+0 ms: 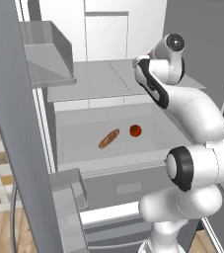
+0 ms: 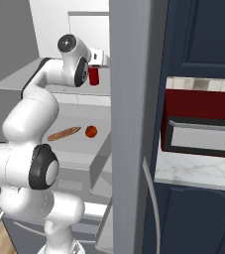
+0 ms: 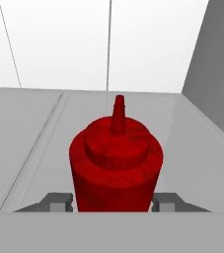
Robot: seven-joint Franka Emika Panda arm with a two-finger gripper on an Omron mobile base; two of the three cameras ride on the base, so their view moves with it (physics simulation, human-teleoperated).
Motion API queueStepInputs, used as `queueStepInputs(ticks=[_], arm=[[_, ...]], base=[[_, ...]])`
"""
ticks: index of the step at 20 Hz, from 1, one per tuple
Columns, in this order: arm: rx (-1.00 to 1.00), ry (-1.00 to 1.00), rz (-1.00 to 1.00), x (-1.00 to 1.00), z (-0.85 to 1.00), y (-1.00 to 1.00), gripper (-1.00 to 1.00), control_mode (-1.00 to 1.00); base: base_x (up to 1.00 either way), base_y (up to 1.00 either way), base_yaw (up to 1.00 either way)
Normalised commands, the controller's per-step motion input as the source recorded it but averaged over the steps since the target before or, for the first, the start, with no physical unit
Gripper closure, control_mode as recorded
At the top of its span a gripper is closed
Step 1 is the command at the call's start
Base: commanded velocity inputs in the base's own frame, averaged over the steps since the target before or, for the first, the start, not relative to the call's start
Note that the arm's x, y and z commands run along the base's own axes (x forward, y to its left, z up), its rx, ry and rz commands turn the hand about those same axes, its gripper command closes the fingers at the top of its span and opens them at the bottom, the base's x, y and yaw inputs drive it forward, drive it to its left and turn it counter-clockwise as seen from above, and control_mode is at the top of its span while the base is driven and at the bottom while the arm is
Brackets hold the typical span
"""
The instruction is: Place the mayonnaise and ketchup from the counter to the top shelf of the fridge. If the existing items in the fridge are on the top shelf, move them to other shelves.
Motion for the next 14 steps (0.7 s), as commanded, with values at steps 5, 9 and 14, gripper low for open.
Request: queueStepInputs(ticks=[5, 9, 14], arm=[[0.00, 0.00, 0.00, -0.11, 0.00, 0.00, -1.00, -1.00], [0.00, 0.00, 0.00, -0.26, 0.02, 0.00, -1.00, -1.00], [0.00, -0.01, 0.00, -0.74, 0.17, 0.00, -1.00, -1.00]], base=[[0.00, 0.00, 0.00], [0.00, 0.00, 0.00], [0.00, 0.00, 0.00]])
